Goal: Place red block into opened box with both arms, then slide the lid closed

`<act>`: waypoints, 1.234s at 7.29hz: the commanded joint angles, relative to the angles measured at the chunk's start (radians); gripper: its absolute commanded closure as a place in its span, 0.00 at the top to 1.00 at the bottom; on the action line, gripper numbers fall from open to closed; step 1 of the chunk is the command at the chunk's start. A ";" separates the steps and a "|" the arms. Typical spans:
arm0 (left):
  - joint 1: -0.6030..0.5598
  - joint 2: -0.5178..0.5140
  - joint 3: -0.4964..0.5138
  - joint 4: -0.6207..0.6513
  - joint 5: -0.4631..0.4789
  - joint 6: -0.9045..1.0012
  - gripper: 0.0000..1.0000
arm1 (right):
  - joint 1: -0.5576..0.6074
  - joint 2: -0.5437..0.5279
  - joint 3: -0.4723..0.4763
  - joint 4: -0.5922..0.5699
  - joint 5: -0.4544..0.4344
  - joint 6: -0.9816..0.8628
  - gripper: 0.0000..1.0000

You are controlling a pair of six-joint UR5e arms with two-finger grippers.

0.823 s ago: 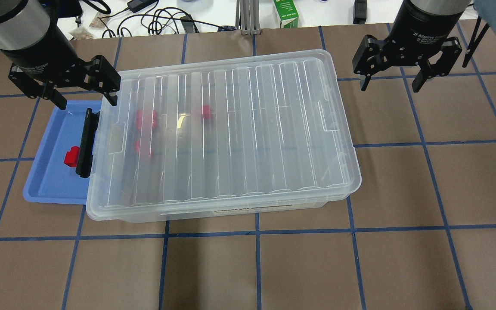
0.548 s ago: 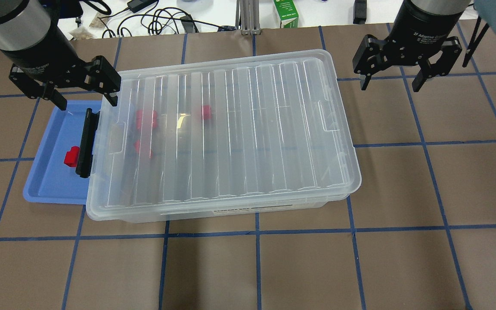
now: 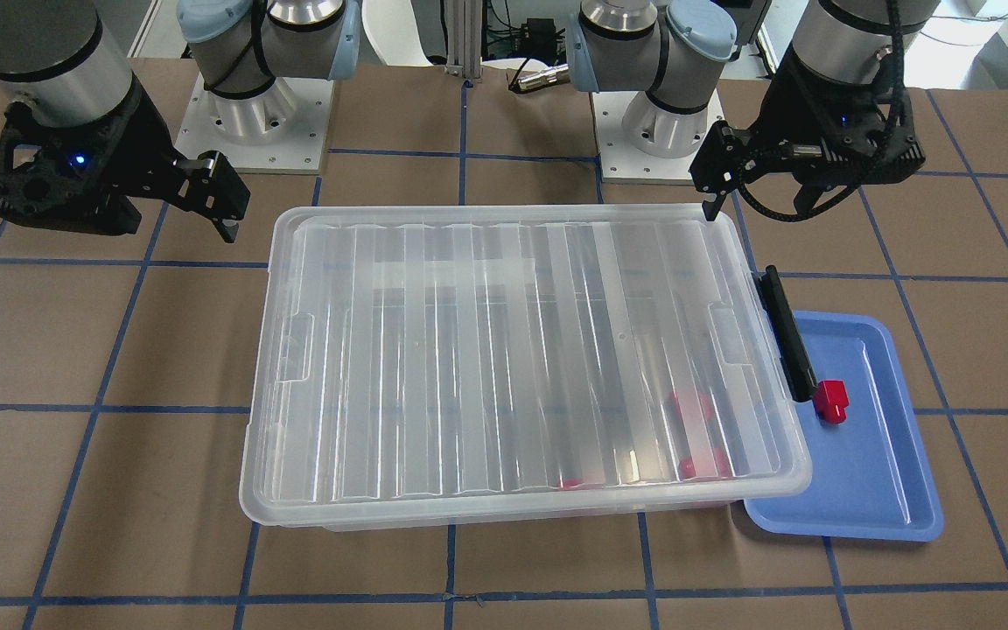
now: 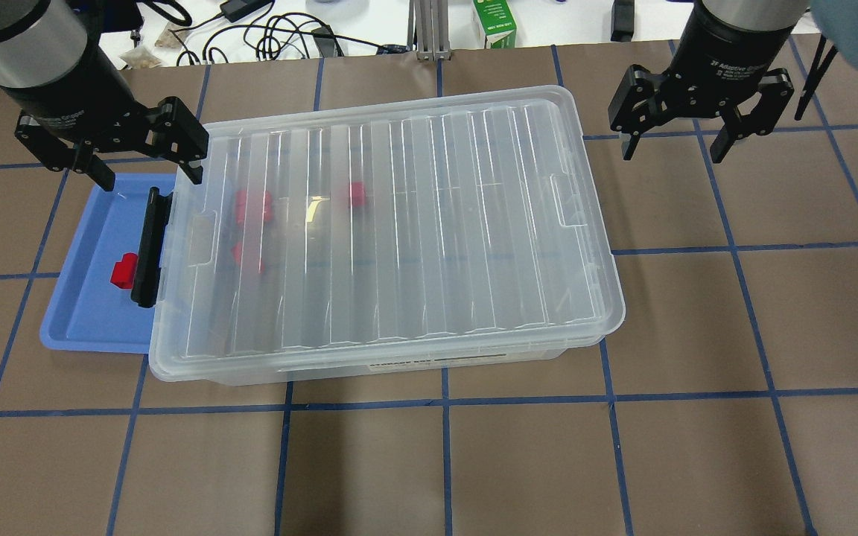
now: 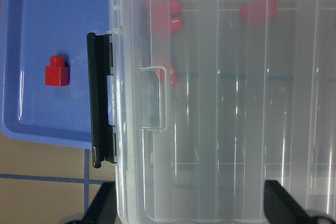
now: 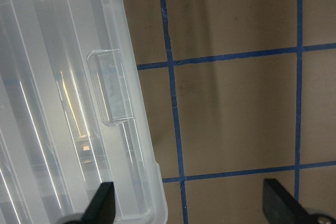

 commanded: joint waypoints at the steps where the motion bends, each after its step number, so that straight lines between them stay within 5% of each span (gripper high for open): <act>1: 0.000 0.000 0.000 0.000 0.001 0.000 1.00 | 0.004 0.053 0.006 -0.104 0.003 0.002 1.00; 3: 0.005 0.002 0.003 0.006 0.007 0.003 1.00 | 0.009 0.115 0.009 -0.165 0.014 0.000 1.00; 5: 0.133 0.015 0.006 0.003 -0.008 0.037 1.00 | 0.012 0.171 0.018 -0.182 0.014 -0.015 1.00; 7: 0.327 -0.003 -0.005 0.008 -0.159 0.269 1.00 | 0.015 0.207 0.018 -0.194 0.017 -0.015 1.00; 9: 0.447 -0.066 -0.020 0.029 -0.175 0.487 1.00 | 0.015 0.233 0.018 -0.205 0.019 -0.014 1.00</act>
